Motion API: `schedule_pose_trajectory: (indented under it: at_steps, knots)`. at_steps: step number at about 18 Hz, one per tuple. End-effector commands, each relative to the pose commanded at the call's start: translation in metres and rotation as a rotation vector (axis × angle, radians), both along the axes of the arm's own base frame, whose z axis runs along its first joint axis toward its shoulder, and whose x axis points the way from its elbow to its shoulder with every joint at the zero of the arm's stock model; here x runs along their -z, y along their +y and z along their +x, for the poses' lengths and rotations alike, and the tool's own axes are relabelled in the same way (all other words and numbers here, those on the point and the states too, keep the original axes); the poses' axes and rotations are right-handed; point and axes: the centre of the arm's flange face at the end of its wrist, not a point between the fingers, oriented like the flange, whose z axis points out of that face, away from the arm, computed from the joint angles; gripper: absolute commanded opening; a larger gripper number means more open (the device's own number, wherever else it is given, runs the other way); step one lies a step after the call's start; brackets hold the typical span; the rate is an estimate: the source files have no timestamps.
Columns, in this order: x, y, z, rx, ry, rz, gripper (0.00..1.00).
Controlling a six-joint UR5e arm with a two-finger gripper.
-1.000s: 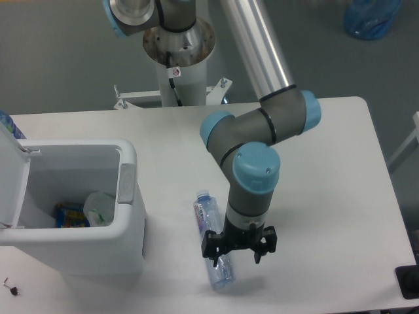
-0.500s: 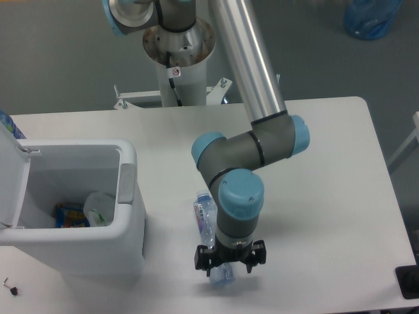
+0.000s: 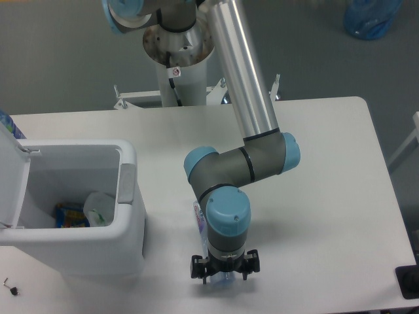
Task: Place the trash in the trash can
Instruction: 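Lower the gripper around the bottle's cap end and close, then lift the water bottle and carry it over the trash bin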
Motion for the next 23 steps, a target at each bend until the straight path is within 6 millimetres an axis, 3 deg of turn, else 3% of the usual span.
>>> schedule_pose_trajectory:
  at_steps: [9,18,23]
  knots:
    - [-0.003,0.001,0.004,0.000,0.025,-0.021,0.64]
    - [-0.007,0.001,0.006,0.003,0.030,-0.019,0.63]
    - [-0.032,-0.001,0.007,0.018,0.055,0.005,0.63]
